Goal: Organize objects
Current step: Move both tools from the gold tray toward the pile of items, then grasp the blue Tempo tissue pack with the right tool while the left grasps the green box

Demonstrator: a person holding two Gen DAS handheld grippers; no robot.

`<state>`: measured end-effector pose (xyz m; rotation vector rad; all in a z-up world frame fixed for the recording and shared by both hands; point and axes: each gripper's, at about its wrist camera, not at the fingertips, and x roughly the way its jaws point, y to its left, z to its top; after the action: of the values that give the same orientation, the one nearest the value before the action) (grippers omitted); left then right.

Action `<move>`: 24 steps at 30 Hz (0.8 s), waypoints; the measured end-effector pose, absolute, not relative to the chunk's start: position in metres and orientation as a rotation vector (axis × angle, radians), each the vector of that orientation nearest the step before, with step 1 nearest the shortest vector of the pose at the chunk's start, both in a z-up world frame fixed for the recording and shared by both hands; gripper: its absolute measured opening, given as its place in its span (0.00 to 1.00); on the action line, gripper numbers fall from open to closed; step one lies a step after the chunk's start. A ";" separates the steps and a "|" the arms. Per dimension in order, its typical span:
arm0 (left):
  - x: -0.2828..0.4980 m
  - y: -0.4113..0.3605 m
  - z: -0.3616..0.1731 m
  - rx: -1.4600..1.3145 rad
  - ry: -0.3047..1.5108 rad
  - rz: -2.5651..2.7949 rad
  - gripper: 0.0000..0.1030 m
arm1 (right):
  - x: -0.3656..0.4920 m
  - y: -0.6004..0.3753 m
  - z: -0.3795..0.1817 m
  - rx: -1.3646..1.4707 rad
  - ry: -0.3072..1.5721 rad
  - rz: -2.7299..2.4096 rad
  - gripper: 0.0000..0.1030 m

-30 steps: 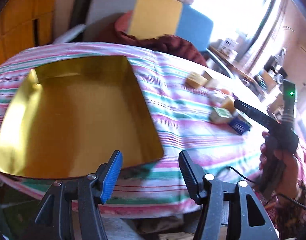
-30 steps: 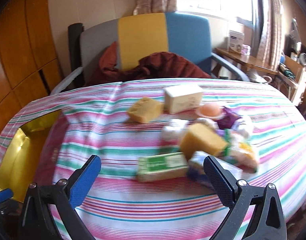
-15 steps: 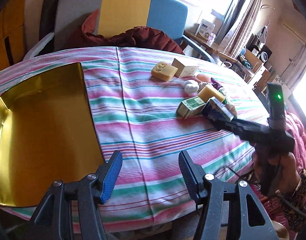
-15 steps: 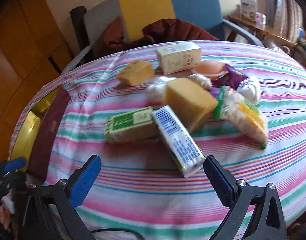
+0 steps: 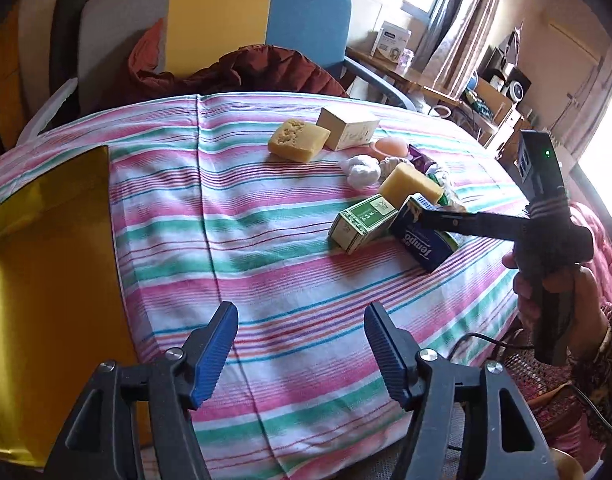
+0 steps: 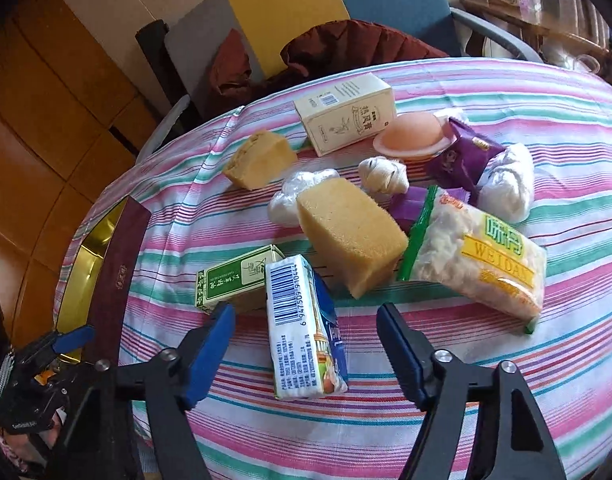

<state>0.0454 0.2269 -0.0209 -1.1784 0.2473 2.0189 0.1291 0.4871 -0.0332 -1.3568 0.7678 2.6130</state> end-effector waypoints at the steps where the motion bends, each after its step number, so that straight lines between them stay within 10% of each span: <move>1: 0.044 0.230 -0.022 -1.175 0.261 2.021 0.65 | 0.128 0.486 -0.037 -1.373 0.765 2.607 0.57; 9: 0.039 0.276 -0.030 -1.105 0.380 1.989 0.65 | 0.149 0.534 -0.048 -1.363 0.986 2.371 0.61; 18: 0.032 0.320 -0.050 -1.092 0.503 1.939 0.65 | 0.138 0.497 -0.017 -1.333 0.465 2.494 0.80; 21: 0.027 0.328 -0.052 -1.095 0.513 1.934 0.65 | 0.132 0.492 -0.031 -1.407 0.413 2.443 0.79; 24: 0.021 0.338 -0.054 -1.097 0.500 1.923 0.65 | 0.131 0.500 -0.038 -1.429 0.496 2.433 0.57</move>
<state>0.0206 0.3375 -0.0542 -1.0970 0.4998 1.9232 0.1315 0.4998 -0.0385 -1.4287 0.4956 2.4331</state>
